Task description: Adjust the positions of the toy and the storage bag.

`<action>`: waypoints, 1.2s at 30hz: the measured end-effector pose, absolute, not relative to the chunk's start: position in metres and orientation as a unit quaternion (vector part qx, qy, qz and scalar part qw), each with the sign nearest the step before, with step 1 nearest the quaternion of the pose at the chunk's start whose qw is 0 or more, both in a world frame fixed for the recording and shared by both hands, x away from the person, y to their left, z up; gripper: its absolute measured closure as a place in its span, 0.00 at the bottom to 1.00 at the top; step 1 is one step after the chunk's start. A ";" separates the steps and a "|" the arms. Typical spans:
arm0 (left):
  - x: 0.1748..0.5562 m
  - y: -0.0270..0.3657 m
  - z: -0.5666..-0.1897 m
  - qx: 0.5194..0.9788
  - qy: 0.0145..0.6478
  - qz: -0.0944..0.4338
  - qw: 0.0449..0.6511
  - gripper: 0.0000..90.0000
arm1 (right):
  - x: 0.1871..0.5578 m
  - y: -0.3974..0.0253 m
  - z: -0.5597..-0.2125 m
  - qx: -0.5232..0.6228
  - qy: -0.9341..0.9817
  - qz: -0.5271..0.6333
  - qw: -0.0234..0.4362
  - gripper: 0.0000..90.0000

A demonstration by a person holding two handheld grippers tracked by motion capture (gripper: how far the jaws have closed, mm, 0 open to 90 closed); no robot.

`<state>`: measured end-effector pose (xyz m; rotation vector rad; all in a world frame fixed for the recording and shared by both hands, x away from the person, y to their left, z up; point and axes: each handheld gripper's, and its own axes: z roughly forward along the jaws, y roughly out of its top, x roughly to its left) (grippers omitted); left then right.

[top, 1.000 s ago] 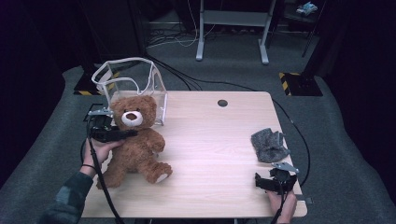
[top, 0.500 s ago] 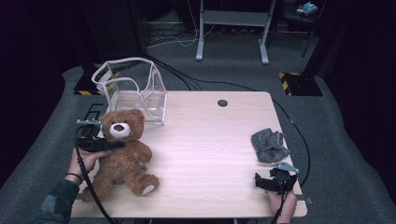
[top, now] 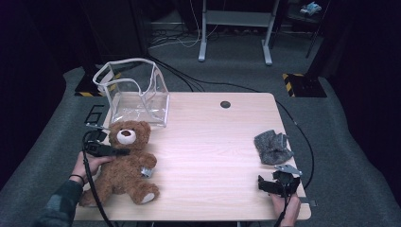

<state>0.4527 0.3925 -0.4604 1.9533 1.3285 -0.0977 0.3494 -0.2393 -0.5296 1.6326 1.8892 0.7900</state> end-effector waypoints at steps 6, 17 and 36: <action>0.449 0.390 -0.457 0.754 0.537 -0.019 0.377 0.17 | 0.348 -0.238 -0.529 0.592 0.707 0.294 0.252 0.00; 0.436 0.391 -0.423 0.737 0.546 0.062 0.394 0.08 | 0.350 -0.239 -0.529 0.591 0.710 0.295 0.243 0.00; 0.454 0.352 -0.362 0.732 0.517 0.145 0.419 0.00 | 0.350 -0.240 -0.530 0.587 0.712 0.299 0.245 0.00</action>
